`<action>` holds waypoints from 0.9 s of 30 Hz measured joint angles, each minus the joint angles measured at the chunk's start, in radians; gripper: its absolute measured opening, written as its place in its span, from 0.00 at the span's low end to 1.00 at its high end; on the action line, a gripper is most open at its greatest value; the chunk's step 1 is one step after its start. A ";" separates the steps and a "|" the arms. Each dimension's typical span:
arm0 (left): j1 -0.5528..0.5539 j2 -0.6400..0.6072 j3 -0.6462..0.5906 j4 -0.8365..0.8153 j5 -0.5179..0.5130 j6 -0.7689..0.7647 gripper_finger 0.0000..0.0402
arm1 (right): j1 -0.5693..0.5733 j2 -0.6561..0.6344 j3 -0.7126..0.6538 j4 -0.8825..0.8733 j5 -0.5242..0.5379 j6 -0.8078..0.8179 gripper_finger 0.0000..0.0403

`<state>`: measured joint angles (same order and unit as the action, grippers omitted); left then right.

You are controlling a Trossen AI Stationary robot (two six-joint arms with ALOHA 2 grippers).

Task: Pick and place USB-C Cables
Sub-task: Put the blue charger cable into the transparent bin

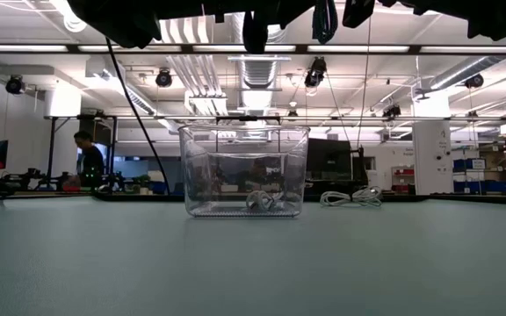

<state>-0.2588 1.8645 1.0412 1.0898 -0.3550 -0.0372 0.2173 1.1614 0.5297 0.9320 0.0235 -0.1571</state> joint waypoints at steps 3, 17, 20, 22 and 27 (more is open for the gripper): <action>0.000 0.000 0.000 -0.015 0.002 0.000 0.24 | 0.000 0.000 0.000 -0.002 0.000 0.000 0.06; 0.003 0.000 -0.002 -0.036 0.002 -0.008 0.04 | -0.002 -0.003 0.000 0.003 0.004 0.047 0.25; 0.003 0.000 -0.002 -0.043 0.001 -0.008 0.03 | -0.002 -0.021 0.000 -0.010 0.004 0.053 0.31; 0.002 0.000 -0.002 -0.053 0.001 -0.008 0.03 | -0.002 -0.048 0.000 -0.031 0.006 0.053 0.35; 0.002 -0.007 -0.003 -0.115 -0.055 -0.012 0.03 | -0.002 -0.152 0.000 -0.155 0.006 0.053 0.41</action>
<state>-0.2569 1.8571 1.0378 0.9747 -0.4098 -0.0493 0.2153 1.0092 0.5301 0.7770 0.0295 -0.1039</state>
